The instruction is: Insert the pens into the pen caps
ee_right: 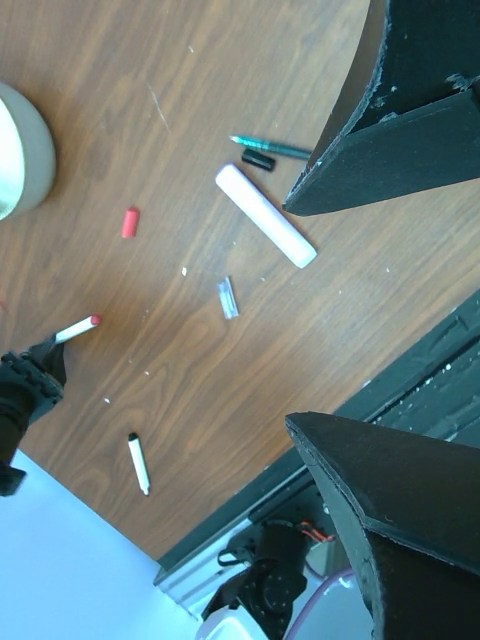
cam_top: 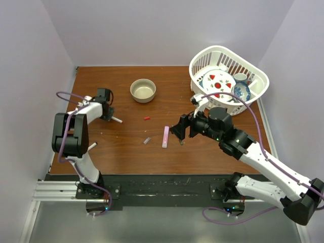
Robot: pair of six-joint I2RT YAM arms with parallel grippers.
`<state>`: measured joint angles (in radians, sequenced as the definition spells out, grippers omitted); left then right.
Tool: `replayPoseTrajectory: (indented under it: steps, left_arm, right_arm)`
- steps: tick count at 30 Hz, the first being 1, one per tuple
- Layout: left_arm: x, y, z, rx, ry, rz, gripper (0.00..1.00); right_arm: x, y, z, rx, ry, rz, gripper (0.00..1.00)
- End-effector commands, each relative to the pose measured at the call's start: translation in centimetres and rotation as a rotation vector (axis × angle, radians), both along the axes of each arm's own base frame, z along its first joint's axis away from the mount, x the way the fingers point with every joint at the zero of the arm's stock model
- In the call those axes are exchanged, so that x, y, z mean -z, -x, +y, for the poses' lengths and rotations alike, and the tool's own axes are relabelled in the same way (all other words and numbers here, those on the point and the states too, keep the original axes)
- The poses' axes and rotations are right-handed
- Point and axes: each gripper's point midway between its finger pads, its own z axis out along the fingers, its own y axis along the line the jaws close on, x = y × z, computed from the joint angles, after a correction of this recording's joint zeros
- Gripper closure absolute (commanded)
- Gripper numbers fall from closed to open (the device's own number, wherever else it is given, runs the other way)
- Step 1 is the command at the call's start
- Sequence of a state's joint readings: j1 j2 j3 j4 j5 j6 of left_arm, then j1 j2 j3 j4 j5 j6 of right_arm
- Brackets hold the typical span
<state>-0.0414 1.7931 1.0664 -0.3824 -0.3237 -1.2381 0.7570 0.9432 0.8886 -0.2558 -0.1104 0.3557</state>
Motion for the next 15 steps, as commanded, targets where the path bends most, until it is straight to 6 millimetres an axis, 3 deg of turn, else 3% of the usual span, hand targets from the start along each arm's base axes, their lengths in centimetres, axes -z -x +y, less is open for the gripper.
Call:
replayPoseTrajectory:
  steps: [1,2,5,10,15]
  left_arm:
    - [-0.1,2.4,-4.7,0.303,0.007,-0.012,1.00]
    - [-1.6,1.7,-5.7,0.346,0.011,-0.082,1.00]
    - [-3.0,2.6,-8.0,0.453,0.039,-0.141,1.00]
    - [-3.7,4.8,-10.6,0.575,0.123,-0.221,1.00]
    - [-6.3,5.4,-13.4,0.716,0.213,-0.371,1.00]
  right_arm:
    - [1.0,-0.4,1.9,-0.025,-0.056,0.046,0.17]
    - [1.4,-0.5,2.2,-0.032,-0.057,0.063,0.17]
    - [3.2,-0.9,3.3,-0.045,-0.057,0.111,0.17]
    - [6.2,-2.1,5.1,-0.058,-0.051,0.160,0.18]
    - [8.4,-2.6,7.3,-0.117,-0.068,0.202,0.18]
